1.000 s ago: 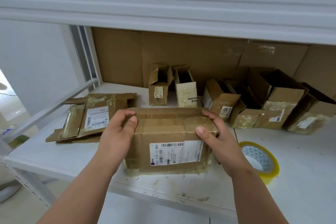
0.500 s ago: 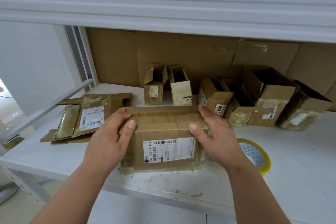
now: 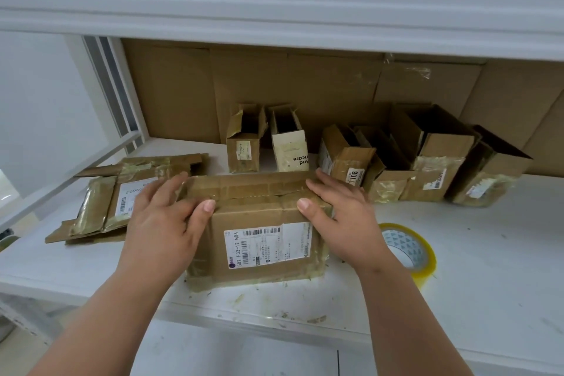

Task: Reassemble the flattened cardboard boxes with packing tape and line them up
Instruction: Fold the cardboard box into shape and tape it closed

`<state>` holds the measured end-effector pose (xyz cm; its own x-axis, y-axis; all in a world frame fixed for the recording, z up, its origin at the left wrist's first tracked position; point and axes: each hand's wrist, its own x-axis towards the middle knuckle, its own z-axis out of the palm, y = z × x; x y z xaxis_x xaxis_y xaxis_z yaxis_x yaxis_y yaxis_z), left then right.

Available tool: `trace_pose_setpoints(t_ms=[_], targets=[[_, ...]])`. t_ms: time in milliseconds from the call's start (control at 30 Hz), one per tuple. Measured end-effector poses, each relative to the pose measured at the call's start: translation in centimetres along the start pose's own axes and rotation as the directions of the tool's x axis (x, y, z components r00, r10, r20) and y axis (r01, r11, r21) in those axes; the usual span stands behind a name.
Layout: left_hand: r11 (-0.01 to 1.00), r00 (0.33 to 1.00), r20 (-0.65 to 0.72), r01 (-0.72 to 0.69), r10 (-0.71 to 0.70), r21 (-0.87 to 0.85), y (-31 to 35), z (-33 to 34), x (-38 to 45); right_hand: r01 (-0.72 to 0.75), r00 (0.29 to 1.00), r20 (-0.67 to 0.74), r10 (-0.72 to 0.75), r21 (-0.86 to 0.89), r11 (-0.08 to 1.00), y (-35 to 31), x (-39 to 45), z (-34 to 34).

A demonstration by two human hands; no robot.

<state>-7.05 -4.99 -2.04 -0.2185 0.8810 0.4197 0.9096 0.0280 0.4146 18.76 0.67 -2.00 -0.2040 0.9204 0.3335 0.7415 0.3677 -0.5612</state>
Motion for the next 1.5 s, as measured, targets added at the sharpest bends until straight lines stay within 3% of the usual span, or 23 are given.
trace_pose_setpoints(t_ms=[100, 167, 233, 300, 367, 433, 567, 700, 867, 1000, 1133, 1367, 1500], targets=[[1.0, 0.998, -0.053, 0.016, -0.017, -0.009, 0.9, -0.1, -0.2, -0.02, 0.999, 0.043, 0.021, -0.008, 1.0, 0.0, -0.1, -0.1], [0.999, 0.998, -0.053, 0.02, -0.022, -0.036, 1.1, 0.0, -0.3, -0.045, 0.999, 0.017, 0.044, 0.111, 0.993, 0.3, -0.8, 0.4], [0.999, 0.999, -0.048, 0.022, -0.025, -0.049, 1.1, 0.1, -0.3, -0.096, 0.985, -0.115, 0.132, 0.274, 0.957, 1.1, -1.8, 1.1], [0.998, 0.998, -0.037, 0.041, -0.043, -0.055, 1.3, 0.1, -0.4, -0.228, 0.923, -0.241, 0.3, 0.284, 0.931, 2.2, -2.4, 1.1], [0.997, 0.998, -0.045, 0.049, -0.051, -0.064, 1.5, 0.1, -0.7, -0.443, 0.854, -0.249, 0.456, 0.112, 0.89, 3.6, -2.7, 0.4], [0.995, 0.997, -0.05, 0.063, -0.067, -0.08, 1.8, 0.2, -1.1, -0.595, 0.803, -0.122, 0.583, -0.14, 0.791, 5.1, -3.1, -0.2], [0.989, 0.992, -0.033, 0.122, -0.125, -0.082, 2.3, 0.4, -1.1, -0.553, 0.714, 0.118, 0.69, -0.51, 0.659, 5.9, -4.0, -0.4], [0.994, 0.994, -0.049, 0.103, -0.101, 0.045, 2.4, 0.7, -1.0, -0.496, 0.779, 0.104, 0.619, -0.502, 0.709, 5.5, -4.4, -0.9], [0.988, 0.987, -0.128, 0.113, -0.099, 0.11, 3.4, 0.1, -0.7, -0.49, 0.87, -0.012, 0.493, -0.125, 0.862, 4.1, -3.5, -1.8], [0.982, 0.99, -0.11, 0.103, -0.086, 0.159, 4.1, -0.8, -0.8, -0.341, 0.926, -0.121, 0.358, 0.144, 0.929, 1.6, -3.4, -3.3], [0.979, 0.995, -0.084, 0.076, -0.061, 0.188, 4.6, -1.4, -1.0, -0.167, 0.959, -0.195, 0.207, 0.205, 0.964, -1.7, -3.7, -4.7], [0.998, 0.997, -0.067, -0.032, 0.036, 0.06, 6.0, -3.2, -1.2, 0.181, 0.963, -0.228, -0.145, 0.143, 0.973, -6.5, -3.9, -4.4], [0.939, 0.989, -0.134, -0.102, 0.061, -0.329, 6.7, -4.0, -1.5, 0.295, 0.939, -0.209, -0.272, 0.084, 0.952, -7.7, -3.6, -2.9]])
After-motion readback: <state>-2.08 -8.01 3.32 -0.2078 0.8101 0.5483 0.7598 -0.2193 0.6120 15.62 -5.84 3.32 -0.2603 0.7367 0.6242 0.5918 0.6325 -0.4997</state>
